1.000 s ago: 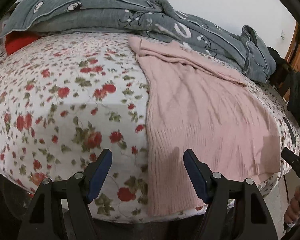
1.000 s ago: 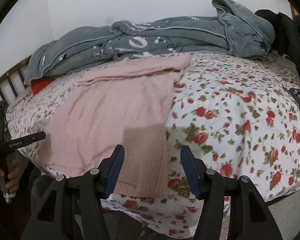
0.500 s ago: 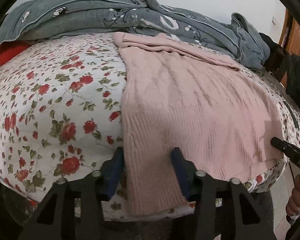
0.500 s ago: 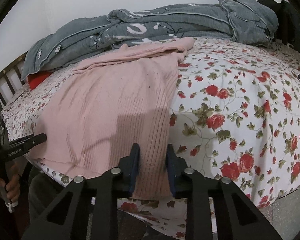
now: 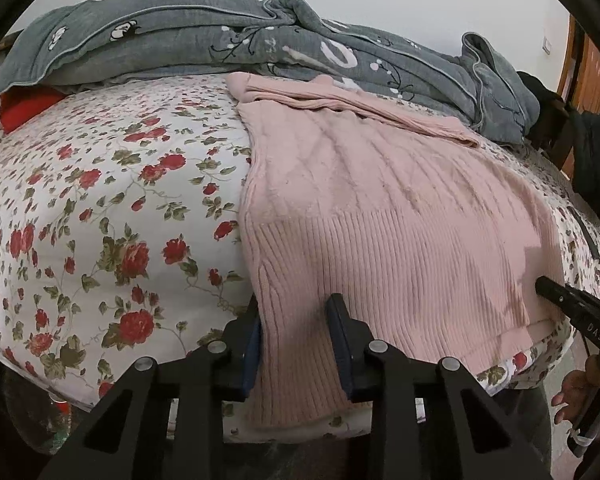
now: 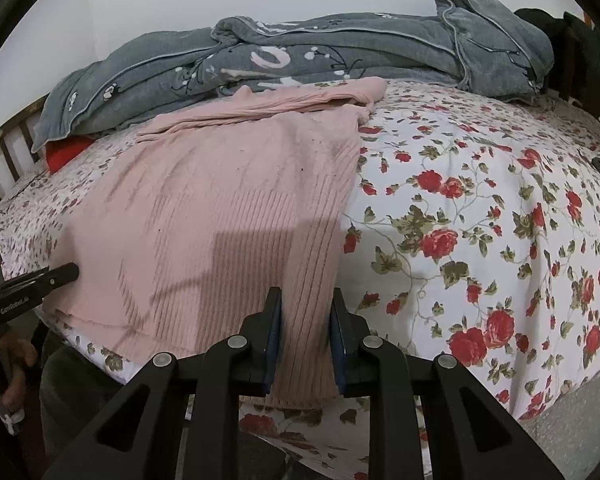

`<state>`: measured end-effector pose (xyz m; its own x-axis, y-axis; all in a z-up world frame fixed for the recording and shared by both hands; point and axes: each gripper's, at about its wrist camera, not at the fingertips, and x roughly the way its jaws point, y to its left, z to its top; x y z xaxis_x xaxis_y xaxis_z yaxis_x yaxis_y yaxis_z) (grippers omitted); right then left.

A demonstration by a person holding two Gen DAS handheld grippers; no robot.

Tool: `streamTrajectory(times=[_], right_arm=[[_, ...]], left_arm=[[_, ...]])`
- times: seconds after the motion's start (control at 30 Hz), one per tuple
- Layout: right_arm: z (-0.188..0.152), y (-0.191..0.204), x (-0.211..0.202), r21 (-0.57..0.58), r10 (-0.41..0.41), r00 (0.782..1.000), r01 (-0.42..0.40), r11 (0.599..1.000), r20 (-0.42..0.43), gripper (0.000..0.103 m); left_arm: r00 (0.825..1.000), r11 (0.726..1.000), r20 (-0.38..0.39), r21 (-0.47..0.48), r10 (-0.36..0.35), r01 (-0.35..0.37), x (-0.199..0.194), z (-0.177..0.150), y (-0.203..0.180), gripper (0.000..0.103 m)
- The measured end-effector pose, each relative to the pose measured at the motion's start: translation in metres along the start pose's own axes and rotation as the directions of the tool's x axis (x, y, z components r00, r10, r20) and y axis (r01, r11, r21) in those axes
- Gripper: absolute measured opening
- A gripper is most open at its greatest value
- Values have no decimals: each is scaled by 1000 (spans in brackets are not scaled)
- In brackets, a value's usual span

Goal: Fold small clothes
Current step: 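Grasp the sweater hem with both grippers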

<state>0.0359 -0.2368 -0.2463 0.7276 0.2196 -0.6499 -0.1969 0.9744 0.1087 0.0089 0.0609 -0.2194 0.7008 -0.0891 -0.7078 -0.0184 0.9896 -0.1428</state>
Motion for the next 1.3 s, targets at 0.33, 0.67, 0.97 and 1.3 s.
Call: streamTrajectory(times=[0.33, 0.67, 0.97, 1.3], right_arm=[[-3, -4, 2, 46, 14, 1000, -13, 999, -12, 22], [0, -7, 2, 61, 23, 999, -20, 998, -39, 22], [3, -1, 5, 34, -9, 999, 10, 999, -51, 22], [-2, -3, 1, 26, -5, 998, 7, 1000, -59, 28]], left_arm=[[1000, 1000, 3, -30, -8, 8, -1, 1, 2, 29], [999, 998, -13, -45, -48, 48, 0, 3, 11, 29], [999, 999, -21, -24, -49, 49, 1, 4, 10, 29], [998, 998, -16, -31, -55, 54, 0, 2, 11, 29]])
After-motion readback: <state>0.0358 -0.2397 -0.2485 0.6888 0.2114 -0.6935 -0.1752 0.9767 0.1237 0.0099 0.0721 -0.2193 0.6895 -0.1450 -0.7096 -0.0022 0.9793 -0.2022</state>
